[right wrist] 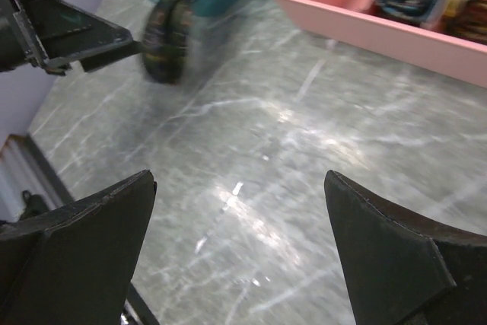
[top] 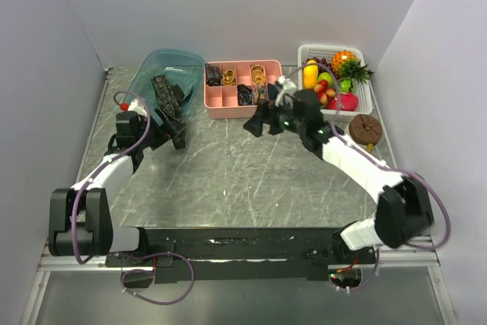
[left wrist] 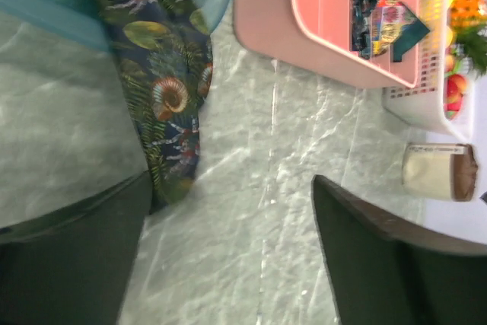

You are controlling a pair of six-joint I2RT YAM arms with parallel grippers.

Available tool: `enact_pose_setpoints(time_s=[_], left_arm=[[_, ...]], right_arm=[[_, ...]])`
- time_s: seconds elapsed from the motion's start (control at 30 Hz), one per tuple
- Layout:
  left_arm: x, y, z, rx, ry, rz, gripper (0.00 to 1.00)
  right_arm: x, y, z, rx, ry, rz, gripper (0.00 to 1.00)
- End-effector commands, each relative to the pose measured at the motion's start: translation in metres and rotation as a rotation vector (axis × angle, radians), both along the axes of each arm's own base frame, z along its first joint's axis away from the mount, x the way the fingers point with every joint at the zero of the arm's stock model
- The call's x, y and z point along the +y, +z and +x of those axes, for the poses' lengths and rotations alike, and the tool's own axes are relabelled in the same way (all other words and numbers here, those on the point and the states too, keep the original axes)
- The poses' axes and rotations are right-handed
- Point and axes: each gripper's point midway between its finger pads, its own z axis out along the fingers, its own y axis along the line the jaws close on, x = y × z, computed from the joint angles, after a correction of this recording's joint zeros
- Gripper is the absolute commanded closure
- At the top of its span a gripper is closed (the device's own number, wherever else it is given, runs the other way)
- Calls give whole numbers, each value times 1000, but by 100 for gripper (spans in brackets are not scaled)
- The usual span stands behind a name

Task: Roll the ties
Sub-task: Pick up the tie from the bin.

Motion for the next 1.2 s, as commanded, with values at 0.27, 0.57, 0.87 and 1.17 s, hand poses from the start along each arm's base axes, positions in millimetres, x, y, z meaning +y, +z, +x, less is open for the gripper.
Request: enact_pose_setpoints(time_s=[0.27,0.57,0.87,1.17], left_arm=[[41,21,3,-10,209,135,4],[55,-2,12,10,305,144,49],[77,-38,23,169,387,233,94],[70,-54,52,181,334,230,97]], right_arm=[[133,-1,26,116,294,137,0],[183,-38,51,152,250,79,17],[202,-72,91,172,117,-42,60],[211,-116,107,209,56,-117,85]])
